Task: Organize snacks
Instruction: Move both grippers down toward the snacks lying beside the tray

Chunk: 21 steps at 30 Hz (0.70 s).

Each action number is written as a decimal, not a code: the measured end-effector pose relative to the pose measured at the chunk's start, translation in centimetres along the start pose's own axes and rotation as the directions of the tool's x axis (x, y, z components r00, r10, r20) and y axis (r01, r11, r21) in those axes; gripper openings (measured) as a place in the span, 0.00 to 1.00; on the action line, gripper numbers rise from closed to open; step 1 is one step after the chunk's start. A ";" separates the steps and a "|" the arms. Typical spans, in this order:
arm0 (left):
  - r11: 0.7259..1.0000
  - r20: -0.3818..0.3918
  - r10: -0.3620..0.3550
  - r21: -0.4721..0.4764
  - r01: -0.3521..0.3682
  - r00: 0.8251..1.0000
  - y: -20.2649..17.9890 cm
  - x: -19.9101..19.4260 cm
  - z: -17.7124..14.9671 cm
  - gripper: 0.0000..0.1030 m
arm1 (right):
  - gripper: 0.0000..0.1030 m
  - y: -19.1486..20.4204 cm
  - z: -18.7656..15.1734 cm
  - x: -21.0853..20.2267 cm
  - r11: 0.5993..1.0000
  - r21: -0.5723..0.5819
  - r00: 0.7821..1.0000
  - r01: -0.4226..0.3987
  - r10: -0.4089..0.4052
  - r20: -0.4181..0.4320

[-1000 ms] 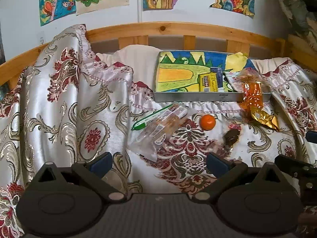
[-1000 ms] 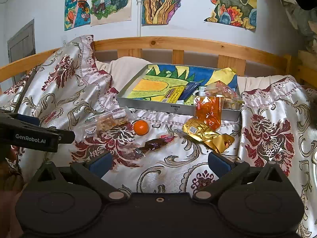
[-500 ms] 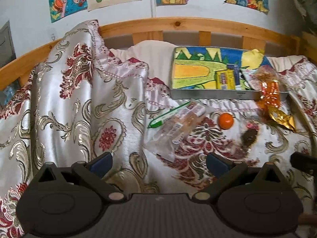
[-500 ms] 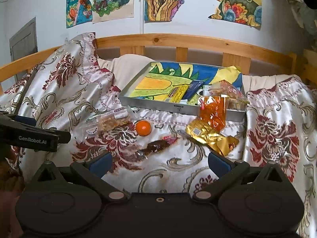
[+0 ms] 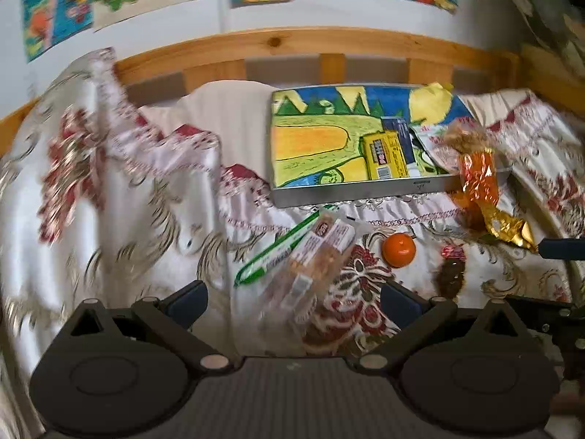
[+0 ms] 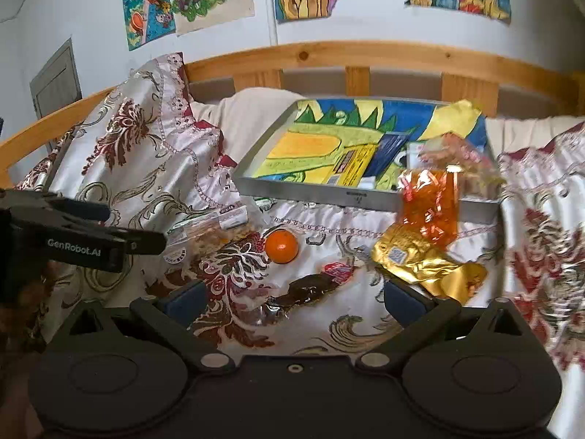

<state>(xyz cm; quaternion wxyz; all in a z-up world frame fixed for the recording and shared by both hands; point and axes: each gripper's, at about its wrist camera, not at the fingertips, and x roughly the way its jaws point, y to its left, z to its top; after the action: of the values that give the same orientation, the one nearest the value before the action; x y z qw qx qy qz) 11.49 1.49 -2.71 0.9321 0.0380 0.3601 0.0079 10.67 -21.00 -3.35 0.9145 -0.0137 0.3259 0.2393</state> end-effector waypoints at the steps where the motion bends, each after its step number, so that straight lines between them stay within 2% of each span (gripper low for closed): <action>1: 1.000 -0.004 0.000 0.015 0.001 1.000 -0.1 0.5 0.2 0.99 | 0.99 -0.2 0.0 0.6 1.000 0.010 1.000 -0.004 0.004 -0.010; 11: 0.995 -0.058 -0.027 0.091 0.032 0.998 -0.1 4.0 1.6 0.99 | 0.99 -1.2 0.0 5.5 0.997 0.070 0.994 -0.031 0.038 -0.107; 16: 0.991 -0.090 -0.090 0.095 0.099 0.992 0.4 4.9 1.3 0.99 | 0.99 -2.0 -0.3 7.9 0.987 0.143 0.990 -0.070 0.087 -0.114; 19: 0.989 -0.106 -0.107 0.095 0.117 0.989 0.8 5.5 1.2 0.98 | 1.00 -1.6 -0.5 8.4 0.992 0.107 0.993 -0.064 0.075 -0.095; 21: 0.988 -0.135 -0.122 0.079 0.133 0.983 1.1 6.1 1.4 0.91 | 1.00 -1.3 -0.5 8.6 0.994 0.088 0.994 -0.064 0.071 -0.079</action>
<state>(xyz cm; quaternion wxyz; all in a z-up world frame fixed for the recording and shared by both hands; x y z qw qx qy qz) 16.97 2.76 -5.74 0.9027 0.0552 0.4217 -0.0652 16.79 -18.56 -9.11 0.8915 0.0265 0.3732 0.2554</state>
